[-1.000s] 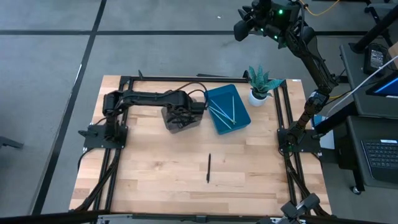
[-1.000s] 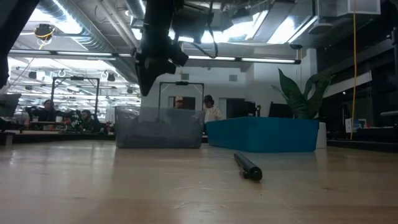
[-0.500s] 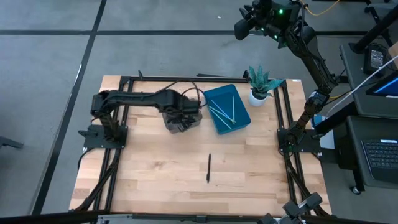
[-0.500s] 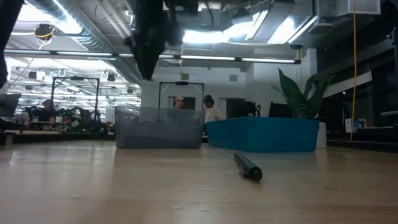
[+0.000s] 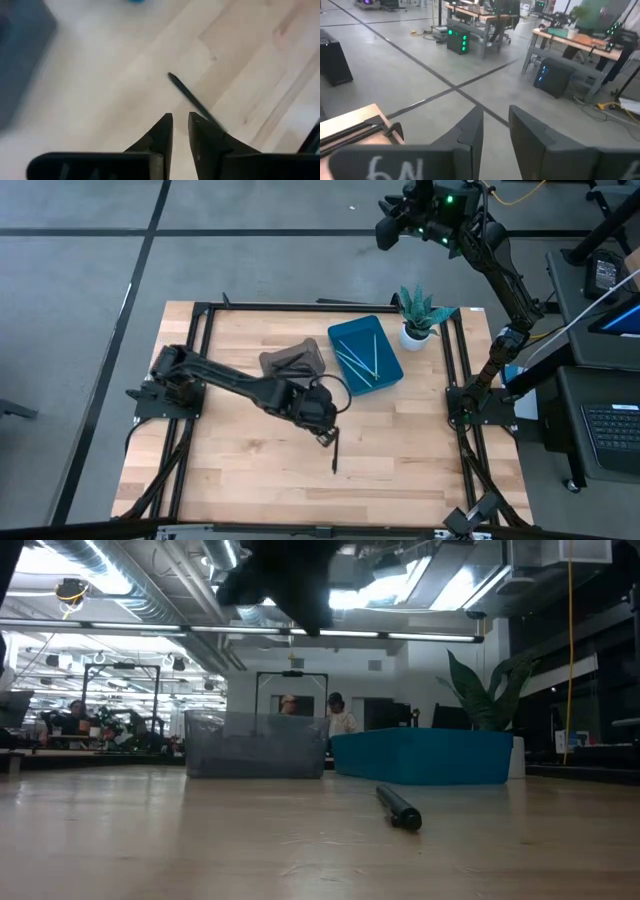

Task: Sort pens & pencils
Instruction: Put the black pen into the black bin

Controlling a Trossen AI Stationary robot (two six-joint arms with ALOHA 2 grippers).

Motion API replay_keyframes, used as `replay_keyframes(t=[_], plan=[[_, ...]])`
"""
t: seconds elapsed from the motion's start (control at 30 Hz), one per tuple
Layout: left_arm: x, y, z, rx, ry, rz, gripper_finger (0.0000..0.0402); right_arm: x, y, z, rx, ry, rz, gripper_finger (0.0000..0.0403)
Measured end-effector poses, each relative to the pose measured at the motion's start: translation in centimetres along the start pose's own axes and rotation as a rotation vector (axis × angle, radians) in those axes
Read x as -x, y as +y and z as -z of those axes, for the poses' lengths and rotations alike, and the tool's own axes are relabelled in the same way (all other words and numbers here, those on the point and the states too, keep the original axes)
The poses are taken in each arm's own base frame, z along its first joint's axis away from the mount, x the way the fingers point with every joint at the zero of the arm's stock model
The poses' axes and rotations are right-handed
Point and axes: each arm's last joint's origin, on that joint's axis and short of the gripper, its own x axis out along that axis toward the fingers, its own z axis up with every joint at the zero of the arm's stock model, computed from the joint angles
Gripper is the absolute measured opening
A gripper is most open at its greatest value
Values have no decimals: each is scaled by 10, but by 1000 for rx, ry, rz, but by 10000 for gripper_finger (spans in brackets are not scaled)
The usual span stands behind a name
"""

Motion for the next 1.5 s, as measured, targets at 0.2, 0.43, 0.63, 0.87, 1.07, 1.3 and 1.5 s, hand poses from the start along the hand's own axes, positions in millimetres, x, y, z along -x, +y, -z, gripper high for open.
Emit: replay_keyframes(t=[0.2, 0.43, 0.63, 0.87, 1.07, 1.3, 1.5], plan=[[-43, -18, 2, 231, 11, 82, 54, 1, 3, 6, 1, 59, -15, 94], [-83, -24, 13, 357, 94, 74, 54, 1, 4, 11, 9, 118, -21, 94], [-87, -27, 21, 394, 108, 62, 65, 1, 4, 13, 8, 135, -23, 94], [-87, -25, 20, 423, 93, 43, 97, 1, 5, 13, -20, 132, -47, 94], [-88, -25, 20, 442, 94, 38, 117, 1, 5, 13, -20, 132, -47, 94], [-108, -26, 26, 483, 151, 32, 117, 1, 4, 12, -21, 127, -46, 94], [-124, -26, 31, 514, 187, 25, 119, 1, 4, 12, -22, 123, -45, 94]])
